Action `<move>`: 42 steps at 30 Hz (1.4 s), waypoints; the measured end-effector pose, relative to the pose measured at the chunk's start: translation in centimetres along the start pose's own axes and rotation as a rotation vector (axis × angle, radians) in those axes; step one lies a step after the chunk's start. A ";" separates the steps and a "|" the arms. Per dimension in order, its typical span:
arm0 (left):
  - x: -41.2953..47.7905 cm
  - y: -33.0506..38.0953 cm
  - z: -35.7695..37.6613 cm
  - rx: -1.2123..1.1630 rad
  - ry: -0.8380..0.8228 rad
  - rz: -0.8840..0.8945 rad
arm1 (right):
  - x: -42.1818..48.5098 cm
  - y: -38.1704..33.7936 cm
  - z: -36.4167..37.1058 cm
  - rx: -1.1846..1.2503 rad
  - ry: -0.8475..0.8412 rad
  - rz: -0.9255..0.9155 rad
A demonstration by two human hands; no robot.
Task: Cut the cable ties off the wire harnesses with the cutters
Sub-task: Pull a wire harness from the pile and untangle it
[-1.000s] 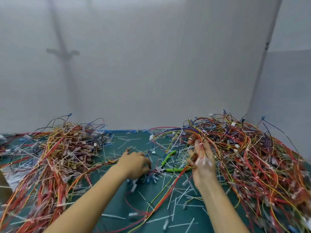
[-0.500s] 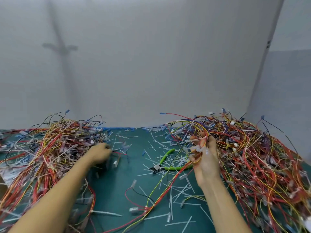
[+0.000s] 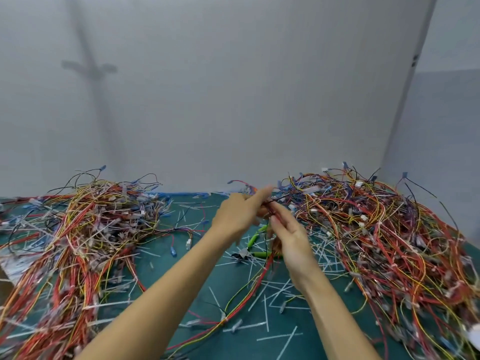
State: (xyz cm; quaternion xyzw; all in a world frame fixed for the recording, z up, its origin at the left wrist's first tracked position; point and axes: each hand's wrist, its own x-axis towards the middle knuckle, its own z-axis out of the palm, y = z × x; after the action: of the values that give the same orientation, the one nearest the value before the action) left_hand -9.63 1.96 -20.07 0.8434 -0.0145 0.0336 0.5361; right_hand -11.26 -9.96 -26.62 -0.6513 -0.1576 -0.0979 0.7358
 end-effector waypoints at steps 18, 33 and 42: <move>1.5 5.7 -4.3 -0.941 0.134 0.245 | -1.5 0.5 2.4 -0.003 -0.377 0.373; 2.1 -2.0 -4.4 -0.540 0.109 -0.011 | -0.1 0.8 -2.2 -0.668 0.375 0.319; 1.6 -6.1 -2.5 -0.278 -0.020 0.161 | -0.9 -0.3 -1.4 -0.602 0.405 -0.052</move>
State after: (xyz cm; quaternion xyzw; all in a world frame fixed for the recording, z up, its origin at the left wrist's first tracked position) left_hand -7.78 6.81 -24.44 0.7574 -0.0917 0.0657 0.6431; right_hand -12.09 -11.46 -26.80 -0.8018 0.0105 -0.2857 0.5247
